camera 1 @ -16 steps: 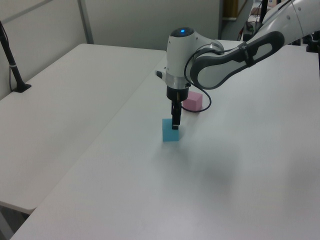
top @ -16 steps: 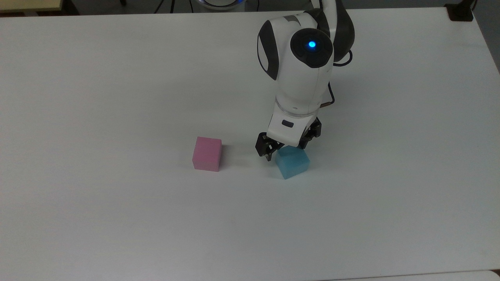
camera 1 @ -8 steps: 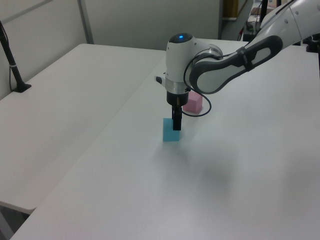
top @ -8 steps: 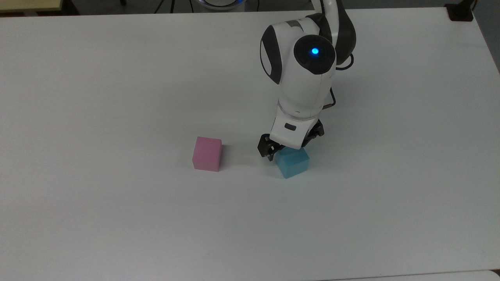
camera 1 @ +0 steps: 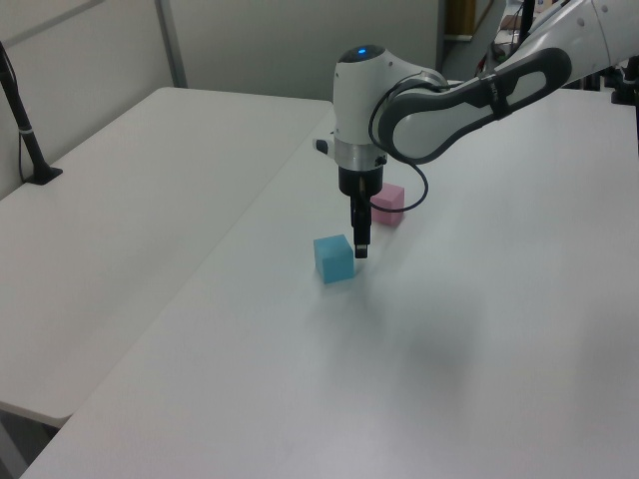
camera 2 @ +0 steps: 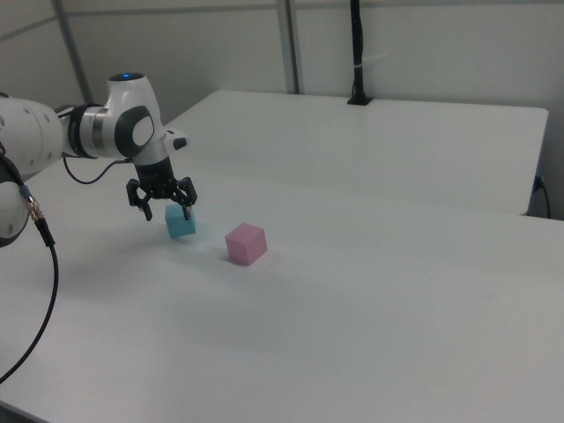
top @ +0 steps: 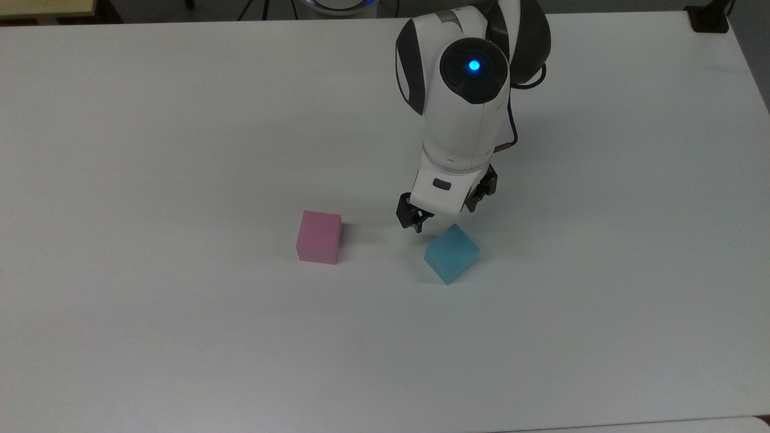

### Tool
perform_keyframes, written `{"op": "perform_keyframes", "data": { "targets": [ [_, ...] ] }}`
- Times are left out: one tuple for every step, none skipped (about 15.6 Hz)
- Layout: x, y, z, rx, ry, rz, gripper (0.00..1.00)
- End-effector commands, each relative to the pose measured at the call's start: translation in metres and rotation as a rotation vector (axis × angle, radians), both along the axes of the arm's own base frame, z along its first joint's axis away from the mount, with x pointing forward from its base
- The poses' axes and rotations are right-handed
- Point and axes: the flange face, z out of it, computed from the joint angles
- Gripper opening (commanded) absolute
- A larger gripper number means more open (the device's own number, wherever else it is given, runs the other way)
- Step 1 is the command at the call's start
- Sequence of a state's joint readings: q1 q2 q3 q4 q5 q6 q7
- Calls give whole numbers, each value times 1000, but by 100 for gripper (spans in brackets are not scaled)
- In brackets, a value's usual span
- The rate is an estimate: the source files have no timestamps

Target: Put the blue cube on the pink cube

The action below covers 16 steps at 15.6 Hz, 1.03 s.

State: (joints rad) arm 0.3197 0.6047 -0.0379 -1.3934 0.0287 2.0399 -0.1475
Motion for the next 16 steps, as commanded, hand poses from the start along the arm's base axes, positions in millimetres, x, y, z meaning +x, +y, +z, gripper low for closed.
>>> {"op": "perform_keyframes", "data": {
  "targets": [
    [-3,3,-7,11,10,13,100],
    [-1,5,-6,15,-8,14,100],
    [2,5,-6,19,-26,14,100],
    [4,5,-8,21,-40,15,100],
    [6,3,-8,20,-53,15,100],
    [9,3,-5,22,-76,18,100],
    [12,2,-8,22,-86,19,100],
    [14,2,-10,24,-97,19,100],
    [16,4,-13,27,-113,20,100],
    [18,6,-17,25,-133,24,100],
    [20,8,-23,21,-150,28,100],
    [22,10,-29,19,-160,28,100],
    [23,11,-33,21,-168,23,100],
    [23,12,-36,19,-170,22,94],
    [22,14,-38,12,-172,30,77],
    [22,14,-36,10,-173,27,41]
  ]
}}
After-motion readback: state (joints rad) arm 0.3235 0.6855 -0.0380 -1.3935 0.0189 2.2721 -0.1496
